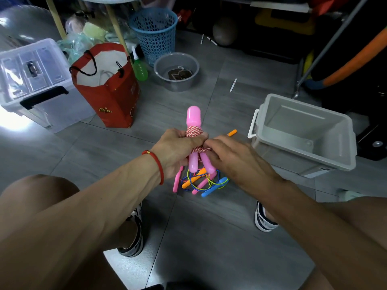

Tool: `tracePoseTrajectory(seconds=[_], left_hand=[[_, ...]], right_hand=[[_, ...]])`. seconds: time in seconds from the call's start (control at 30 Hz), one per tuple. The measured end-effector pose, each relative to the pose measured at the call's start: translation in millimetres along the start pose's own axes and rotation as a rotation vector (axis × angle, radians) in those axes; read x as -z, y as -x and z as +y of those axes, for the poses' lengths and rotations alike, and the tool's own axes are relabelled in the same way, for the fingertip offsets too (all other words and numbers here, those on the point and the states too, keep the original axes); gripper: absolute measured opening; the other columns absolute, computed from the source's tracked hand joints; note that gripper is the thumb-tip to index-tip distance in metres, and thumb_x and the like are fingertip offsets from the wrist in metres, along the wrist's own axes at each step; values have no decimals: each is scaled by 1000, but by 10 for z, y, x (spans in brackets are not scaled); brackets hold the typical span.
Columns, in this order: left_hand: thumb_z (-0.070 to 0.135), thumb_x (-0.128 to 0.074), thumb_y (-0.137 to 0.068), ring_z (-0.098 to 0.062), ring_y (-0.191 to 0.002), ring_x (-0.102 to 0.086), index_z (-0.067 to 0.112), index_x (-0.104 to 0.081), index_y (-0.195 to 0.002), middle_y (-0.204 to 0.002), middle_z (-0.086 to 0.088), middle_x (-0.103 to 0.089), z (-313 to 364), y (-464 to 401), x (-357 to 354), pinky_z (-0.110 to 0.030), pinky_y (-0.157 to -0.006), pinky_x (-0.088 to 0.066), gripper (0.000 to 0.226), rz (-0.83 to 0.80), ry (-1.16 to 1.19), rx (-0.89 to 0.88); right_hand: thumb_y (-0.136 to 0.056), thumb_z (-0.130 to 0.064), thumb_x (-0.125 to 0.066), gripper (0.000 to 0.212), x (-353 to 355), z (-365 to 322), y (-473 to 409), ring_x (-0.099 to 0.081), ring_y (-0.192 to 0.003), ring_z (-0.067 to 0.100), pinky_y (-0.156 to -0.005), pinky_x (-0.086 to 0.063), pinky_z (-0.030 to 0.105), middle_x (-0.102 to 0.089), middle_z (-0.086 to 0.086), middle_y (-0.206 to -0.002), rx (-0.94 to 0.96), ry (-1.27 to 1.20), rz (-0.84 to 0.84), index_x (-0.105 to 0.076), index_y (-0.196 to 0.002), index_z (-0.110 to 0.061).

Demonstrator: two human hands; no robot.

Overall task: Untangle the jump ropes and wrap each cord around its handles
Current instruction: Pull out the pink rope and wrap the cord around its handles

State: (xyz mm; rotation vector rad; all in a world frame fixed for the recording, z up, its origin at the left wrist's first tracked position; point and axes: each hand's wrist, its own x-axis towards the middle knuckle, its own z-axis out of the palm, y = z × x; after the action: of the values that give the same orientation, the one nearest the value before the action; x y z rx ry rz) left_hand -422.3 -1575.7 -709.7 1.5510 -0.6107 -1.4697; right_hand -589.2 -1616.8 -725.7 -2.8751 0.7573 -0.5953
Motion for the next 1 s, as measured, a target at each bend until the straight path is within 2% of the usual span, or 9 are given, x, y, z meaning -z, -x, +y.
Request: tracePoseTrajectory(seconds=[0.17,0.3,0.4,0.5,0.67,0.73,0.83,0.9,1.0], left_hand=[[16,-65,-95,-28,-72,-70,-14,-63,-112,-92,-26,-69,38,-31,37,-37,-64,-61,35,-48,113,79],[8,-63,-93,-28,-82,-72,-16,-63,-111,-97,-26,-71,54,-32,23,-35,-70,-61,30,-126,157,94],[9,-57,-98,-23,-75,-73,-16,-62,-105,-87,-25,-71,32,-4,-17,-27,-64,-59,27,-176,124,58],[8,-54,-100,-24,-73,-71,-18,-61,-106,-85,-26,-70,38,1,-20,-24,-59,-56,28,-186,88,50],[8,-54,-99,-30,-93,-69,-15,-58,-121,-105,-28,-67,63,7,14,-30,-69,-58,32,-245,90,88],[7,-53,-99,-30,-94,-70,-12,-59,-122,-108,-26,-68,70,4,5,-32,-70,-59,30,-252,121,101],[7,-54,-97,-30,-93,-70,-14,-58,-121,-108,-26,-68,49,-19,-28,-34,-73,-60,32,-231,169,93],[5,-55,-97,-31,-94,-70,-15,-57,-123,-108,-26,-67,30,-42,-57,-36,-78,-61,33,-214,196,70],[5,-54,-98,-32,-92,-69,-16,-56,-123,-108,-28,-66,35,-67,-80,-38,-80,-61,33,-183,201,24]], right_hand=[[-74,2,-79,27,-118,30,-14,-63,-69,31,-67,-37,32,-62,11,-85,-118,40,68,-66,-96,-5],[-94,-7,-58,8,-89,0,-53,-60,-84,33,-71,-33,30,-60,13,-96,-289,-126,31,-61,-101,-6],[-103,-16,-47,18,-96,20,-89,-54,-102,24,-81,-34,28,-56,10,-112,-477,-268,-17,-60,-111,-7],[-101,-15,-52,15,-53,39,-105,-55,-95,18,-80,-36,28,-60,5,-105,-523,-360,19,-65,-105,-9],[-90,-16,-69,10,51,219,-66,-69,-71,14,-74,-57,42,-72,-4,-79,-550,-695,10,-68,-91,-26],[-87,-15,-75,16,47,219,-51,-66,-66,12,-71,-58,38,-68,-6,-75,-581,-778,82,-63,-92,-25],[-85,-14,-75,10,30,174,-46,-61,-69,11,-69,-53,31,-63,-5,-79,-504,-652,213,-67,-87,-19],[-88,-15,-71,1,39,169,-43,-60,-70,12,-69,-53,36,-63,-1,-79,-463,-546,248,-71,-87,-15],[-94,-20,-61,15,63,160,-16,-64,-75,17,-73,-54,42,-67,0,-83,-450,-477,202,-74,-97,-15]])
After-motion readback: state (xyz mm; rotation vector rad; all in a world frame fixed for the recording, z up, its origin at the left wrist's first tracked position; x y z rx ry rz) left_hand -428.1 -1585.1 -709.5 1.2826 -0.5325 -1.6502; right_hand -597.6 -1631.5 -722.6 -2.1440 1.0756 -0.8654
